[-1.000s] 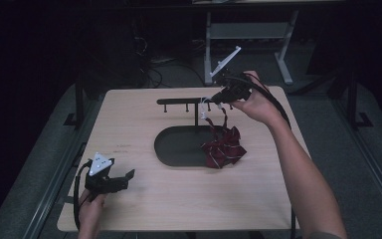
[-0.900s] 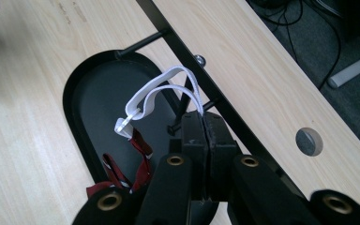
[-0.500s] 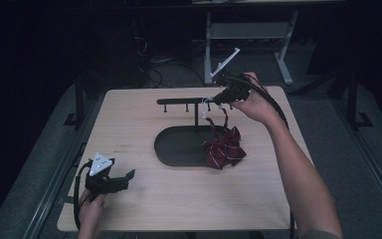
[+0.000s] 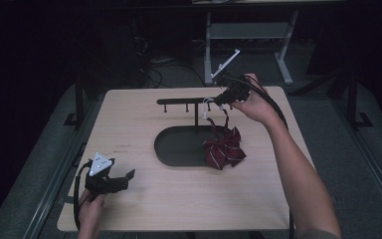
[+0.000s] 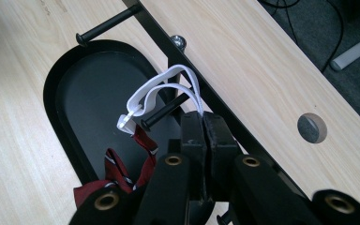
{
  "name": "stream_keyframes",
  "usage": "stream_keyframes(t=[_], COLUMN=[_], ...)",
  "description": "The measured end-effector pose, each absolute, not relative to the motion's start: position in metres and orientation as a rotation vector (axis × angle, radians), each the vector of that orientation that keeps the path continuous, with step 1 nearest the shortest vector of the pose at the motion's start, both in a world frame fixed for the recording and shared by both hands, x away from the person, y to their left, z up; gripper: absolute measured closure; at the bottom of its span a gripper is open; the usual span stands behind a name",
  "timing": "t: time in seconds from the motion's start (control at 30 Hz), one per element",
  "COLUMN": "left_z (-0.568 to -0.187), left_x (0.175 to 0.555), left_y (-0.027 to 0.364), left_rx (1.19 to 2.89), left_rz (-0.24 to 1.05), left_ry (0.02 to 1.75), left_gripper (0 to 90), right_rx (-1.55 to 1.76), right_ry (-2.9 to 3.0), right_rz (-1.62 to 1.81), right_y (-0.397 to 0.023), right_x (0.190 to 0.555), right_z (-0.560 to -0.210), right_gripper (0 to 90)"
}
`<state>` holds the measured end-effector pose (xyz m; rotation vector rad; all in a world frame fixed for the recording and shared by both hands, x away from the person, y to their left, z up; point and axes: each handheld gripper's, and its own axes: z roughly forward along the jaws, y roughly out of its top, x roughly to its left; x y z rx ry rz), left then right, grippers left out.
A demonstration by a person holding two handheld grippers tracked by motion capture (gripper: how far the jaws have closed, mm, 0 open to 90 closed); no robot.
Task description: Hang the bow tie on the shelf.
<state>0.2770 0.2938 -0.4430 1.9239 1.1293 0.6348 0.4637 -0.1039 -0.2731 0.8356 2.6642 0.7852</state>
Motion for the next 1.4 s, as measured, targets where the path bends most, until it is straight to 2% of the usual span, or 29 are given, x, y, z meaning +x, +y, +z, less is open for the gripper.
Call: stream_keyframes(t=[1.17,1.4], left_z=[-0.4421,-0.4425], left_x=[0.2767,0.2767], left_y=[0.2946,0.2936], left_rx=[1.919,1.918], left_rz=[0.639,0.638], left_ry=[1.130,1.125], left_gripper=[13.5,13.5], right_rx=[0.828,0.831], right_ry=[2.682,2.684], right_rz=[0.760,0.765], right_y=[-0.0999,-0.1001], right_x=[0.4666,0.4666], right_z=[-0.2799,-0.2810], right_gripper=[82.8,79.3])
